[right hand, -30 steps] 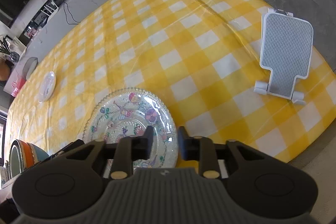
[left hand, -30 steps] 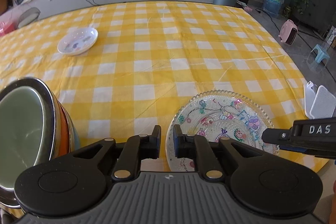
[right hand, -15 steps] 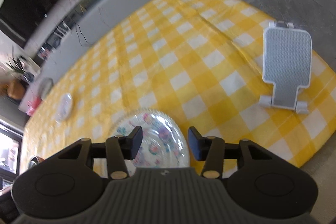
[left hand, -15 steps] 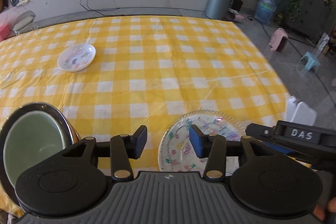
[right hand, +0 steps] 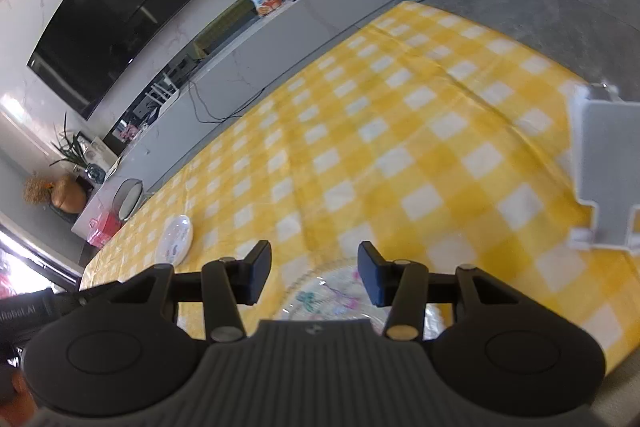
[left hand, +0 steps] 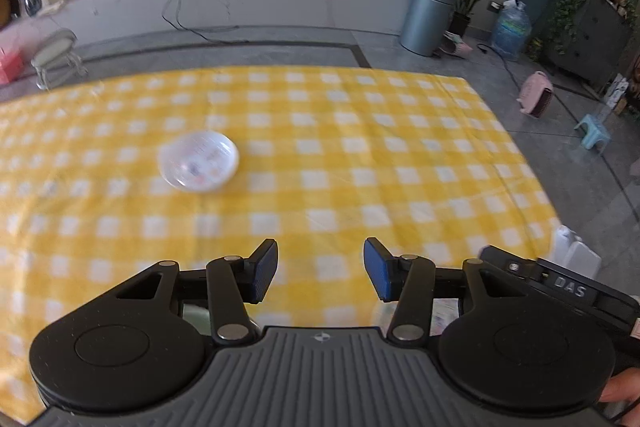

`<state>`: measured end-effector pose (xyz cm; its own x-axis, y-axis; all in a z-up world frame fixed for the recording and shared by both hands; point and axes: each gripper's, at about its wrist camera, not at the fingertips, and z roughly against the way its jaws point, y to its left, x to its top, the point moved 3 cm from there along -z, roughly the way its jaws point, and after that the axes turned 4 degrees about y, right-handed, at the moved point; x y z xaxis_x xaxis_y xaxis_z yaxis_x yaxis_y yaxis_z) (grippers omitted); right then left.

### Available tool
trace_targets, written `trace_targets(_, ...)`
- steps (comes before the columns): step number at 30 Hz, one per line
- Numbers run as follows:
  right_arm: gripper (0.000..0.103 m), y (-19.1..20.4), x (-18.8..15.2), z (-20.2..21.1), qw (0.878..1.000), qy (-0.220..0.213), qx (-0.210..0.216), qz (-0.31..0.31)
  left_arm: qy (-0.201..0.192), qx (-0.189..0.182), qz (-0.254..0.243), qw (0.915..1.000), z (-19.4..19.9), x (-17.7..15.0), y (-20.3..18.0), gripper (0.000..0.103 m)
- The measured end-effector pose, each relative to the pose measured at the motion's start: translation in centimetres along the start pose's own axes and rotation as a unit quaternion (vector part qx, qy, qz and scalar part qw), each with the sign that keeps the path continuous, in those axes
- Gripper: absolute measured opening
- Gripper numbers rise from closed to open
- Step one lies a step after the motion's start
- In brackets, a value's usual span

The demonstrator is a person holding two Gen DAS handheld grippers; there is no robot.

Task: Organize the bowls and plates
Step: 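Move both grippers to the small white printed bowl and close on its rim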

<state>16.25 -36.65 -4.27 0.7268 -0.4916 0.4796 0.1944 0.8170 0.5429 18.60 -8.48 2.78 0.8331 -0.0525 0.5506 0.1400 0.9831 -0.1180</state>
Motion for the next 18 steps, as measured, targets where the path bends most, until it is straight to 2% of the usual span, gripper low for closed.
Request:
trace_targets(7,0.049,3.5,0.3,-2.5,0.999,0.013,0.014,0.034,-0.020,0.016,0.001,0.9997,-0.6,2.4,3.9,0.057)
trace_targets(15,0.050,7.5,0.5,-6.3,0.997,0.034,0.036,0.061,-0.018,-0.022,0.031,0.9991,-3.3,3.2,9.4,0.057)
trace_targets(18,0.050,8.6,0.8,-7.7,0.996,0.041,0.040,0.067,-0.022,-0.027,0.062,0.9975,-4.5,3.1,11.7,0.057)
